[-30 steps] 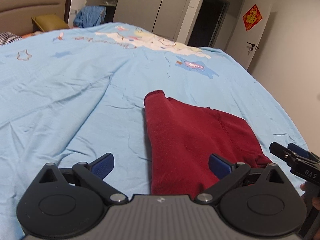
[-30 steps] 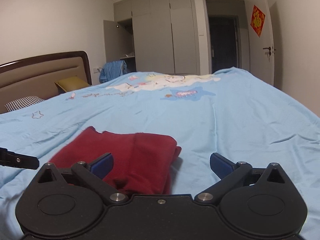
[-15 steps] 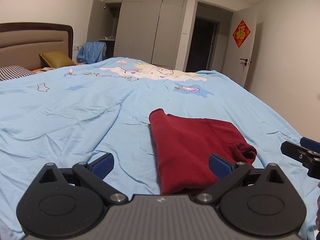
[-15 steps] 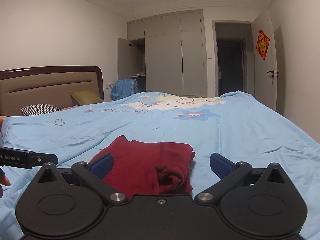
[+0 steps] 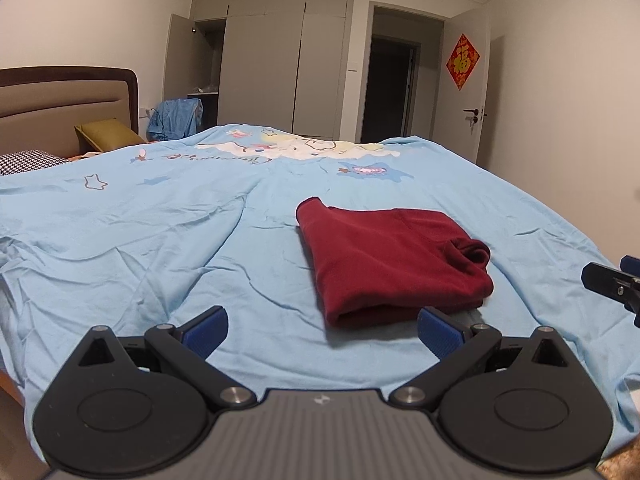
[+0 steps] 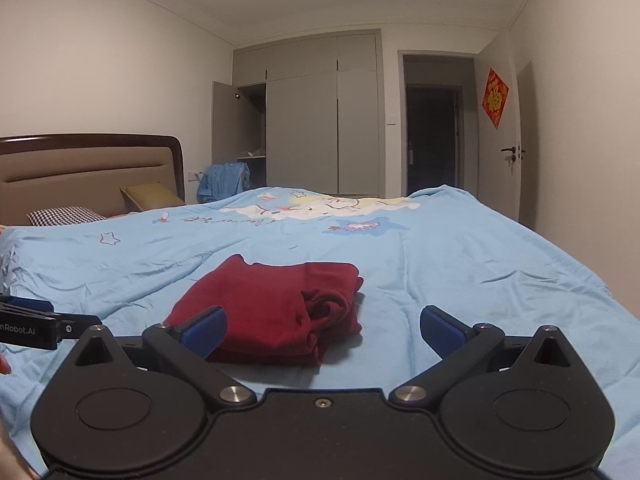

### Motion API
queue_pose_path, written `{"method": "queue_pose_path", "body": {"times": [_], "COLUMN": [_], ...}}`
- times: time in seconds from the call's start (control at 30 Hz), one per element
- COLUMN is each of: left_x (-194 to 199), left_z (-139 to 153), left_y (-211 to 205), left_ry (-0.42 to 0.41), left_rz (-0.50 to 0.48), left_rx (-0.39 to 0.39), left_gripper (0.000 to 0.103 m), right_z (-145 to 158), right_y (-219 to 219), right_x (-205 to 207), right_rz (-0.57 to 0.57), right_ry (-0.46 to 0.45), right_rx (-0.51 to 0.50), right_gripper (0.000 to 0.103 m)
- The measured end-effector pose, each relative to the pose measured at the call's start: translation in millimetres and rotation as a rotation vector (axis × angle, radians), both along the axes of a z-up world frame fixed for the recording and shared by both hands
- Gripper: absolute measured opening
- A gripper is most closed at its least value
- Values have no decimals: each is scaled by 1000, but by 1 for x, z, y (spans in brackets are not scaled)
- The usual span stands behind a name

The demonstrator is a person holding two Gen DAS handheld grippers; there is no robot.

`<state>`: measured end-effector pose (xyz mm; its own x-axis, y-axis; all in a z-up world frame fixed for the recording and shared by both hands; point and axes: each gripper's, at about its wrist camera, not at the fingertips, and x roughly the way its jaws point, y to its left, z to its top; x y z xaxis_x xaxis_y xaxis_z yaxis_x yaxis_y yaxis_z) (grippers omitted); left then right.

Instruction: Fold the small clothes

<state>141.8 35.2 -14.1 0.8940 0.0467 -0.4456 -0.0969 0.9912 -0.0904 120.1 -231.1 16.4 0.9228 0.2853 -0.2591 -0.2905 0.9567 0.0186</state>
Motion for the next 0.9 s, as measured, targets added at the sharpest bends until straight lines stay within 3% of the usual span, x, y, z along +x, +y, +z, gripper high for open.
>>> {"method": "queue_pose_path", "body": {"times": [0.9], "left_x": [-15], "left_z": [-8], "left_y": [7], "left_ry": [18], "left_rz": [23], "left_rx": [-22], "left_gripper": [103], "right_z": [-6], "right_y": [3], "right_x": [-6], "right_rz": [2], "right_ry": [26], "right_rx": [2], "right_gripper": [102]}}
